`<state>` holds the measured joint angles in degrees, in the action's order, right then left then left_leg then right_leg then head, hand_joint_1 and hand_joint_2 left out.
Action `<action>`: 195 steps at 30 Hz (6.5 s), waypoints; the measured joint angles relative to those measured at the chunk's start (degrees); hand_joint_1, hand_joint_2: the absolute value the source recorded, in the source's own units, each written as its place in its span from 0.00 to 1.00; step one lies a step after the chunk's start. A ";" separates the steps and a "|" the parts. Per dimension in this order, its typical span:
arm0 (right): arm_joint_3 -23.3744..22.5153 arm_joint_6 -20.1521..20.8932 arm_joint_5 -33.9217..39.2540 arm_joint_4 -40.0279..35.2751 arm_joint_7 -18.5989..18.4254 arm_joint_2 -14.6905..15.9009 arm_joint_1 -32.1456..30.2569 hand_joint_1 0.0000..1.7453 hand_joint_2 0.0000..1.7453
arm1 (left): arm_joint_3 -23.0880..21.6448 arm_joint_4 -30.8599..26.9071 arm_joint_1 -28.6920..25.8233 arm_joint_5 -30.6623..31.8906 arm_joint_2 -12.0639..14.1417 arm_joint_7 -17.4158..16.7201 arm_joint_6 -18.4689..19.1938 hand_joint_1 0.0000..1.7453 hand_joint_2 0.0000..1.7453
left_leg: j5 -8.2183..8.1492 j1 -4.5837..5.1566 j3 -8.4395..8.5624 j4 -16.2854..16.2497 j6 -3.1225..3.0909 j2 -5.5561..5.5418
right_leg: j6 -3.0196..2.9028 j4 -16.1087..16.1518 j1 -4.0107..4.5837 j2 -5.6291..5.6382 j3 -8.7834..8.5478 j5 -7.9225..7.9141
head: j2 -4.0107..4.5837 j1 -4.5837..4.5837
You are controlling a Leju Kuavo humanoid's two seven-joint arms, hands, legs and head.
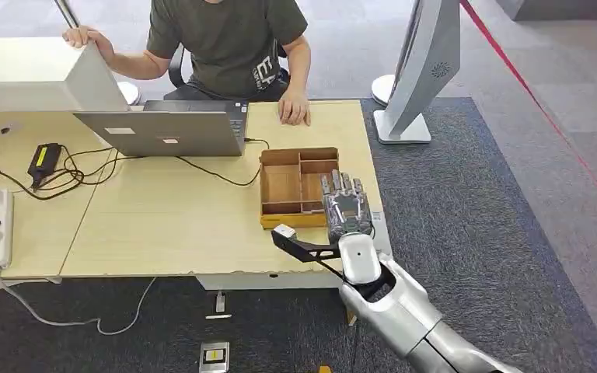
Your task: Pass the card to the sensor for recognition and then transmit it.
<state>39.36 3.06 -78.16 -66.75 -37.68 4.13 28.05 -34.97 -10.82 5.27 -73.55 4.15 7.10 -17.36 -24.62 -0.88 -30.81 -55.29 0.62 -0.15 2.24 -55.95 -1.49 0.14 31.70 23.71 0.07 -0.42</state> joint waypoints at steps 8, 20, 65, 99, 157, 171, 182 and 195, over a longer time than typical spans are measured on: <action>0.04 -0.11 0.31 2.03 -0.09 -1.62 0.20 0.00 1.00 | 0.02 0.00 -0.01 0.11 0.04 -0.55 -0.15 0.00 0.00 | 0.00 0.00 0.01 0.00 0.00 0.00 | 0.00 0.00 0.00 0.00 0.00 0.00 | 0.02 0.00; 0.22 -3.45 -0.94 5.22 -0.02 -2.80 1.57 0.00 1.00 | 0.02 0.02 -0.02 0.15 0.11 0.28 0.17 0.00 0.00 | 0.01 0.00 0.00 0.00 0.00 0.00 | 0.00 -0.01 0.00 0.00 0.00 0.00 | 0.02 0.00; 0.40 -4.96 -4.48 18.07 1.18 -6.14 4.93 0.00 1.00 | 0.02 0.02 -0.03 -0.87 0.02 -0.13 -2.27 0.00 0.00 | 0.01 -0.01 0.02 0.00 0.01 0.00 | -0.01 -0.01 0.01 0.00 0.01 -0.01 | 0.02 0.00; -0.81 0.39 -2.45 14.40 2.14 -3.41 3.61 1.00 1.00 | 0.02 0.02 -0.09 -0.31 -0.02 1.18 -1.66 0.00 0.00 | 0.01 -0.01 0.04 -0.01 0.01 0.00 | -0.02 -0.01 0.01 0.00 0.01 -0.02 | 0.02 0.00; -0.31 -1.29 -1.55 -9.68 6.34 1.99 3.63 1.00 1.00 | 0.02 0.04 -0.13 2.60 0.02 -0.04 0.42 0.00 0.00 | 0.03 -0.01 0.07 0.00 0.02 0.00 | -0.04 -0.03 0.01 0.01 -0.03 -0.03 | 0.02 0.00; 1.24 -6.10 3.84 -8.90 8.98 1.27 4.65 1.00 1.00 | 0.00 0.04 -0.12 2.54 0.02 -0.35 0.46 0.00 0.00 | 0.03 -0.01 0.05 0.00 0.02 0.00 | -0.04 -0.03 0.01 0.01 -0.03 -0.03 | 0.02 0.00; 1.31 -12.85 25.81 -0.03 12.13 -2.73 11.58 1.00 1.00 | 0.00 0.04 -0.07 2.67 0.13 -1.05 1.22 0.00 0.00 | 0.08 -0.02 0.02 0.00 0.08 0.00 | -0.05 -0.07 0.01 0.00 0.00 -0.05 | 0.02 0.02; 2.14 -14.19 27.10 9.75 10.16 -6.42 16.59 1.00 1.00 | 0.00 0.04 -0.10 1.44 0.13 -1.53 -0.74 0.00 0.00 | 0.08 -0.04 0.00 0.00 0.09 -0.01 | -0.05 -0.08 0.03 0.00 0.02 -0.04 | 0.02 -0.02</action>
<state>41.51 -11.13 -51.06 -57.01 -27.52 -2.29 44.64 -34.97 -10.78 5.17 -72.11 4.28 5.57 -18.10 -24.53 -0.93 -30.81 -55.29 0.71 -0.16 2.19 -56.03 -1.45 0.13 31.72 23.67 0.09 -0.44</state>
